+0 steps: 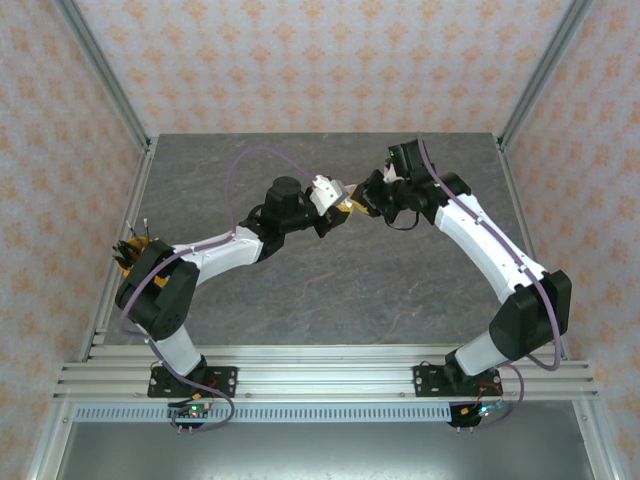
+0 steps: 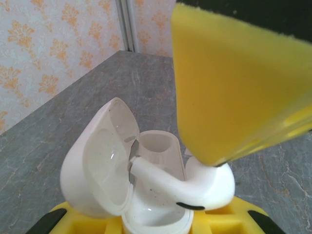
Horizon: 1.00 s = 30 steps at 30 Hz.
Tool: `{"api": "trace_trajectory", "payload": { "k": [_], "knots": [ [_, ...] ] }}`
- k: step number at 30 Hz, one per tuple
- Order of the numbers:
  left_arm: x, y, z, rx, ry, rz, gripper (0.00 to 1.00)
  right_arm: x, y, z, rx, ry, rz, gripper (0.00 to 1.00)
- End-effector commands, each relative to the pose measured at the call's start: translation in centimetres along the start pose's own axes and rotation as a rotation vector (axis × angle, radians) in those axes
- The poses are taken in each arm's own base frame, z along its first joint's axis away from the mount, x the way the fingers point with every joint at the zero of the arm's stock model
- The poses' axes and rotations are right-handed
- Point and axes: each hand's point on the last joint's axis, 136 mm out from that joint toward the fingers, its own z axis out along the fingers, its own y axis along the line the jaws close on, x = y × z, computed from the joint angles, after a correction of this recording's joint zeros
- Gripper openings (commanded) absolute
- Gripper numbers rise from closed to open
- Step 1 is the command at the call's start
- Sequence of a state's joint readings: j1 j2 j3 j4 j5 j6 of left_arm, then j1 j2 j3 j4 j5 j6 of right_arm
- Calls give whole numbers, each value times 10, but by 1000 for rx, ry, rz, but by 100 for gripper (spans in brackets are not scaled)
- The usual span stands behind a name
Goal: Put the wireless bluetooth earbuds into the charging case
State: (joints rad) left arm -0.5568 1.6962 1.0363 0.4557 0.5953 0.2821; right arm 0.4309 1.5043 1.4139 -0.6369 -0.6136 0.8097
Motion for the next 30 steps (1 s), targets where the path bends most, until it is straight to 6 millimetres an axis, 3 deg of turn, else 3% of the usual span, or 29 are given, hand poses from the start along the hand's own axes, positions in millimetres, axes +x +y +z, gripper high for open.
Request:
{"api": "trace_trajectory", "payload": {
  "k": [1,5,11,23,30],
  "knots": [
    [-18,-5,-3,17,-61,7,0,-6,14,-13,-31,-31,-23,12],
    [-18,-7,2,31,-88,-42,0,-7,9,-4,-23,-22,-15,12],
    [-4,-8,12,33,-96,-105,0,-6,-7,12,5,-5,4,12],
    [51,-10,21,1,-31,-189,0,-1,-52,47,90,26,44,11],
    [78,-7,21,-39,38,-184,0,0,-61,48,108,16,40,11]
  ]
}}
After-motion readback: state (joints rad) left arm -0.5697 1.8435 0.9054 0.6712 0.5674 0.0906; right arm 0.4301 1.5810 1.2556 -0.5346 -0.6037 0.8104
